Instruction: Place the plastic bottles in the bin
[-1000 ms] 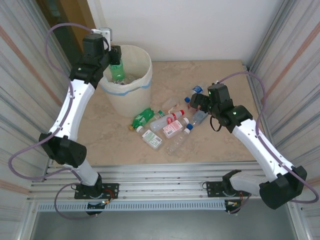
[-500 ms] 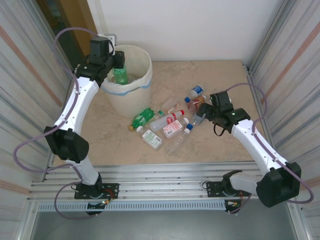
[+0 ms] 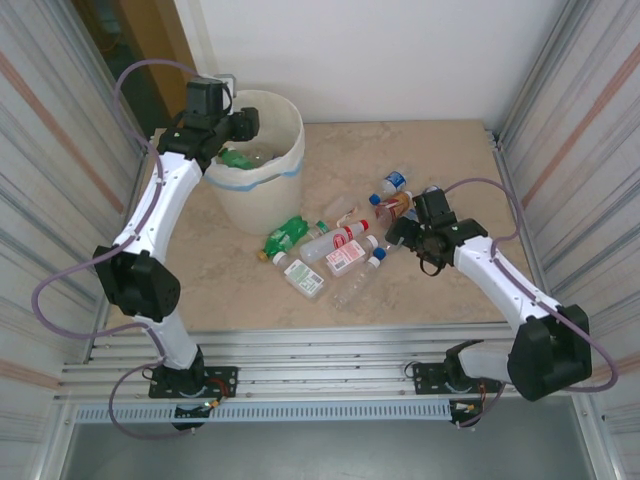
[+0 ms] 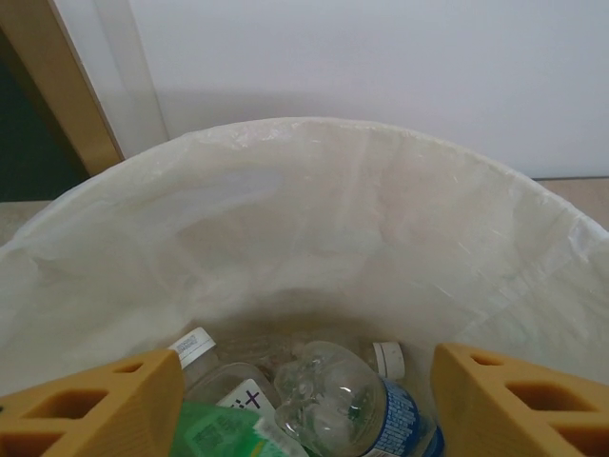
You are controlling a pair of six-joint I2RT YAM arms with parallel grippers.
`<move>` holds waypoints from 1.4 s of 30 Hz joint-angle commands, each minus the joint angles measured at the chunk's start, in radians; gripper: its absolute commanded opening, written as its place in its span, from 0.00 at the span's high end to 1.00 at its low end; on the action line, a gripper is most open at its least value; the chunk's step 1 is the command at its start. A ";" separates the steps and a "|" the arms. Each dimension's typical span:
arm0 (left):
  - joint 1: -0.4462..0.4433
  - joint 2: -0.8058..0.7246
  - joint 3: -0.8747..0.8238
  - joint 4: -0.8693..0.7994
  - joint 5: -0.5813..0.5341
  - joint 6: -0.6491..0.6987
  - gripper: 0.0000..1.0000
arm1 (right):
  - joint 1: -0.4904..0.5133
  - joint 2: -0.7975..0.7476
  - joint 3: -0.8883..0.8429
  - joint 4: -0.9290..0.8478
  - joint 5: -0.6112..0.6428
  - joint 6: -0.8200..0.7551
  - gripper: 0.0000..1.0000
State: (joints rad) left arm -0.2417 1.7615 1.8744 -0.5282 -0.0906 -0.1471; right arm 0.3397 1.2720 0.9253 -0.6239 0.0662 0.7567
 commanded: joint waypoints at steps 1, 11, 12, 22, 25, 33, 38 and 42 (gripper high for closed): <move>0.008 -0.050 0.005 -0.015 0.006 -0.010 0.27 | -0.008 0.035 0.021 0.021 -0.020 0.032 0.02; 0.004 -0.189 -0.066 -0.030 0.132 -0.096 0.05 | -0.022 0.164 0.042 0.105 -0.042 0.025 0.01; 0.002 -0.208 -0.086 -0.029 0.145 -0.109 0.04 | -0.025 0.181 0.048 0.114 -0.045 0.022 0.01; -0.149 -0.424 -0.346 0.022 0.064 -0.153 0.01 | -0.033 0.332 0.138 0.161 -0.046 -0.010 0.02; -0.188 -0.482 -0.430 0.043 0.050 -0.188 0.01 | -0.038 0.379 0.166 0.158 -0.034 -0.002 0.02; -0.227 -0.601 -0.625 0.108 0.064 -0.299 0.01 | -0.046 0.461 0.187 0.173 -0.032 0.005 0.03; -0.227 -0.631 -0.647 0.122 0.075 -0.318 0.01 | -0.060 0.475 0.169 0.183 -0.038 0.006 0.14; -0.227 -0.640 -0.646 0.130 0.075 -0.321 0.01 | -0.078 0.474 0.143 0.194 -0.049 0.001 0.21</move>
State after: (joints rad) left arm -0.4652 1.1515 1.2316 -0.4423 -0.0193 -0.4469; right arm 0.2745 1.7351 1.0855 -0.4358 0.0242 0.7540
